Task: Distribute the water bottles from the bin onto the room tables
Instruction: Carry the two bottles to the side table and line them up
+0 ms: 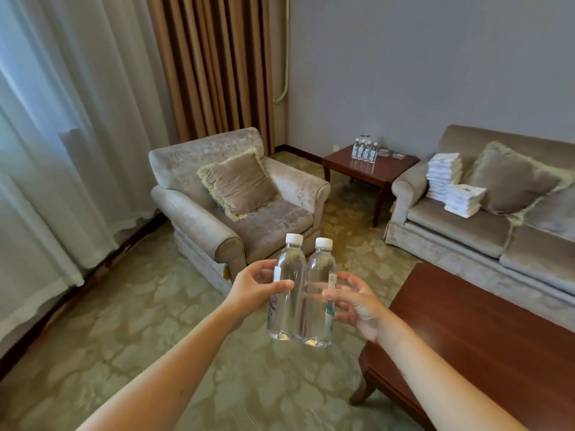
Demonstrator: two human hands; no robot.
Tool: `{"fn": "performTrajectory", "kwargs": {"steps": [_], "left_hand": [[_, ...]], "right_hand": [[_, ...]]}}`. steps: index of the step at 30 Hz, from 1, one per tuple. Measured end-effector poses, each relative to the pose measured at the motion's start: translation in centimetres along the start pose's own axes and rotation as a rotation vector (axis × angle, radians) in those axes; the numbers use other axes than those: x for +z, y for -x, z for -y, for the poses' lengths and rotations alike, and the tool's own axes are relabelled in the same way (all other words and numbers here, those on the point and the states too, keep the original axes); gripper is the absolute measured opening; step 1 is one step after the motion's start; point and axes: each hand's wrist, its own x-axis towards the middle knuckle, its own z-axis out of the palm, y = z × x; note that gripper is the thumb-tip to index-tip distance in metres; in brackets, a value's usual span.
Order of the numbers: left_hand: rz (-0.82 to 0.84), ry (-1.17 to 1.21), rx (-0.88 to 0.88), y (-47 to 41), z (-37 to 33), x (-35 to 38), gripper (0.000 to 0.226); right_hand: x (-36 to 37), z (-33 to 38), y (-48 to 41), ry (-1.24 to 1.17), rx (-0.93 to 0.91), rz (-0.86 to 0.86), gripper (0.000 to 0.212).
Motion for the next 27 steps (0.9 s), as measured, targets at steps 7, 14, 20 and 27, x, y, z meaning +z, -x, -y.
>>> {"fn": "performTrajectory", "kwargs": {"steps": [7,14,20,27], "left_hand": [[0.024,0.035,-0.013,-10.4,-0.2,-3.8,0.062],[0.011,0.03,-0.027,-22.1,-0.4,-6.3,0.048],[-0.023,-0.052,-0.004,-36.3,-2.3,-6.7,0.059],[0.0,-0.021,-0.001,-50.4,-5.0,-5.0,0.064]], "right_hand": [[0.7,2.8,-10.6,0.036,0.005,-0.019,0.084],[0.7,6.3,-22.7,0.057,0.026,0.014,0.081],[-1.8,12.2,-34.8,0.041,0.011,-0.004,0.072],[-6.6,18.9,-46.8,0.033,0.007,-0.01,0.078]]}}
